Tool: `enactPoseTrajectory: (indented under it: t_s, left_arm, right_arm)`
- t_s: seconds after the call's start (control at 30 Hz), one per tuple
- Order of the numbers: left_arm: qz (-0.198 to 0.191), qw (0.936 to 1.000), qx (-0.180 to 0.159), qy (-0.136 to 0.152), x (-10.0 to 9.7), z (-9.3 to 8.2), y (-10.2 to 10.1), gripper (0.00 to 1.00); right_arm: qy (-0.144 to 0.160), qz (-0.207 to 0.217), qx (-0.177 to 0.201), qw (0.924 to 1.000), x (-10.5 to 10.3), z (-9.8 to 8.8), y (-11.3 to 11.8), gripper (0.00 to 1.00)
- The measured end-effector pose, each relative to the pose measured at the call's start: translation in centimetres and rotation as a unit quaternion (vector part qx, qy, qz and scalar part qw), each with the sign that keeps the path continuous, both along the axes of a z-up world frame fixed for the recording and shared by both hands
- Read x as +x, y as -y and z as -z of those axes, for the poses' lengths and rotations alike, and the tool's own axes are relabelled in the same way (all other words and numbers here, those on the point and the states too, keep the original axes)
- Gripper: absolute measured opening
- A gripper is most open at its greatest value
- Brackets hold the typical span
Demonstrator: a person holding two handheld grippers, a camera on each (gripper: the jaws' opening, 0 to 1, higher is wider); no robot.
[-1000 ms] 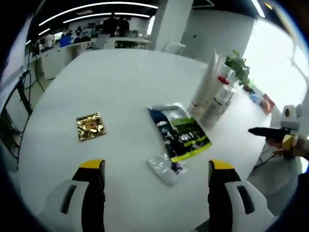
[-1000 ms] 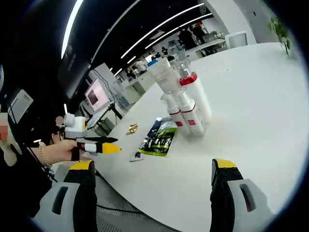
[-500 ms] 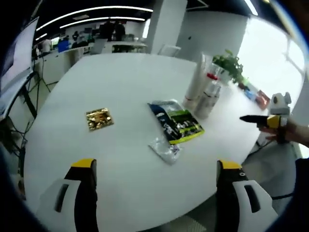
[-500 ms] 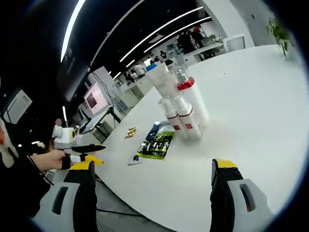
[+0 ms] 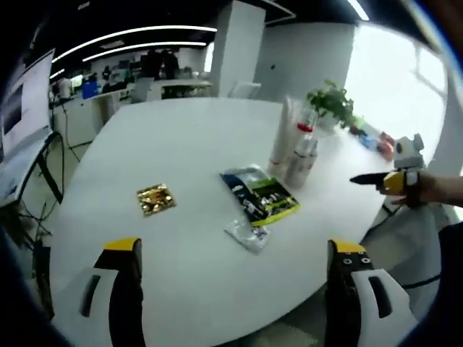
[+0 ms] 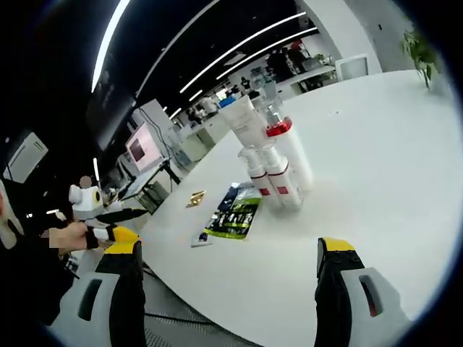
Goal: Arrange the skincare products in the storage area until every visible bottle or jar stands upright without overlapping.
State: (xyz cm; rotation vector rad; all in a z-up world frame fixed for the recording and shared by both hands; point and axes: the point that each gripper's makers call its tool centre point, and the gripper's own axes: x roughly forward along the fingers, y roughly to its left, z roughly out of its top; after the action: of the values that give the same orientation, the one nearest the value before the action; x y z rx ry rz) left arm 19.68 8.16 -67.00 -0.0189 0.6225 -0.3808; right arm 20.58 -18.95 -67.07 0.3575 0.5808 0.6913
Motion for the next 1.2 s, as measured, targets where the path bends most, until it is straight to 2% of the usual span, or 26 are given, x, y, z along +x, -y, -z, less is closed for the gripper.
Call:
enactPoseTrajectory:
  t_s: [0.17, 0.5, 0.63, 0.87, 0.97, 1.2]
  left_arm:
    - [-0.009, 0.9998, 0.002, -0.015, -0.6, 1.0, -1.4, 0.98]
    - [0.000, 0.9996, 0.014, -0.024, -0.8, 1.4, -1.0, 0.98]
    - [0.028, 0.9987, 0.019, -0.038, -0.7, 1.8, 0.0, 0.98]
    - [0.075, 0.9947, 0.050, -0.049, 0.2, 2.9, 1.0, 0.95]
    - [0.095, 0.9921, 0.059, -0.056, 0.5, 3.2, 1.7, 0.93]
    - [0.151, 0.9818, 0.092, -0.069, 1.7, 4.6, 3.0, 0.89]
  right_arm:
    - [-0.001, -0.002, -0.003, 1.0000, 0.0, 0.1, 0.0, 1.00]
    - [-0.001, -0.001, -0.003, 1.0000, 0.0, 0.1, 0.0, 1.00]
    - [-0.002, -0.001, -0.005, 1.0000, 0.0, 0.1, -0.1, 1.00]
    - [-0.005, -0.001, -0.005, 1.0000, -0.1, 0.2, 0.0, 1.00]
    - [-0.005, 0.000, -0.007, 1.0000, 0.0, 0.2, 0.1, 1.00]
    - [-0.007, -0.003, -0.011, 0.9999, 0.0, 0.4, 0.0, 1.00]
